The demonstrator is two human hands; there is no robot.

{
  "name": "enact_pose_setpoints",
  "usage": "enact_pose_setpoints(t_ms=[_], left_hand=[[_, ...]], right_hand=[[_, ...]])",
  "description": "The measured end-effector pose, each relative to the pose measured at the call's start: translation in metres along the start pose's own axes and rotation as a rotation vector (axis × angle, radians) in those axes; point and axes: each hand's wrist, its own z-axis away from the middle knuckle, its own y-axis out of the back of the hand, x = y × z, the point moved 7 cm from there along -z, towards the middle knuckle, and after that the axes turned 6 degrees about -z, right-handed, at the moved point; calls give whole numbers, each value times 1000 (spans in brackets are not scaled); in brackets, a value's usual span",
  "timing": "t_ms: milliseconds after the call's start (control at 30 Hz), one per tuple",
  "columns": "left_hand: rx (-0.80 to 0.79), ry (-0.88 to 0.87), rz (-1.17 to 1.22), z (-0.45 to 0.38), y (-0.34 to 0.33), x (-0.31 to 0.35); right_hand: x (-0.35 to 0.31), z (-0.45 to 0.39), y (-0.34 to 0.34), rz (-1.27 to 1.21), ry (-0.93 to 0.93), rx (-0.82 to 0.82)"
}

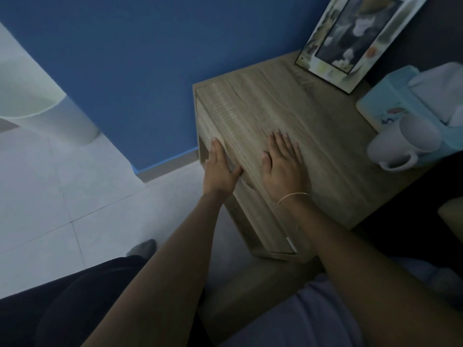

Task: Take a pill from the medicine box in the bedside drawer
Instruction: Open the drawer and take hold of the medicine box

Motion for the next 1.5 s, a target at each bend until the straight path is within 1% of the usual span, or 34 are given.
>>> enact_pose_setpoints(t_ms=[100,167,233,333,367,433,533,767,967,1100,1200,1267,1333,1367,1433,1500], left_hand=[[23,-18,0,7,11,-2],[53,-70,-31,14,26,-8],[101,-138,-139,24,44,-12],[183,-219,-381,38,72,-20],[171,-232,-452,40,79,-24],[97,-231,-584,46,92,-37],[30,-173,-676,57,111,-58],[34,-93,-692,88,147,-87],[-52,-104,-742,91,162,-94],[-37,-61,-760,88,159,-85],[14,-61,-792,85,158,-75],[52,-96,-791,78,157,-64],[43,-131,-761,66,152,-52],[31,-146,-746,59,150,-46],[-1,-167,-715,46,140,-38],[-29,-163,-662,31,131,-35]], right_hand=[[0,1,2,-7,-6,-12],[-2,-1,4,-12,-8,-12],[-2,-1,5,-14,-9,-6],[-3,-1,4,-23,-7,-10],[-3,-1,4,-22,-7,-10],[-3,-1,5,-9,-8,-18],[-4,-1,5,1,-9,-31],[-10,3,9,-16,-19,-66],[-14,5,11,-22,-17,-59],[-14,2,11,-16,-18,-76],[-18,6,15,-93,-15,-58],[-35,15,21,-165,25,19],[-67,33,19,-250,111,58],[-86,43,14,-295,155,44],[-115,64,-6,-332,201,-48],[-128,81,-28,-255,204,-124]])
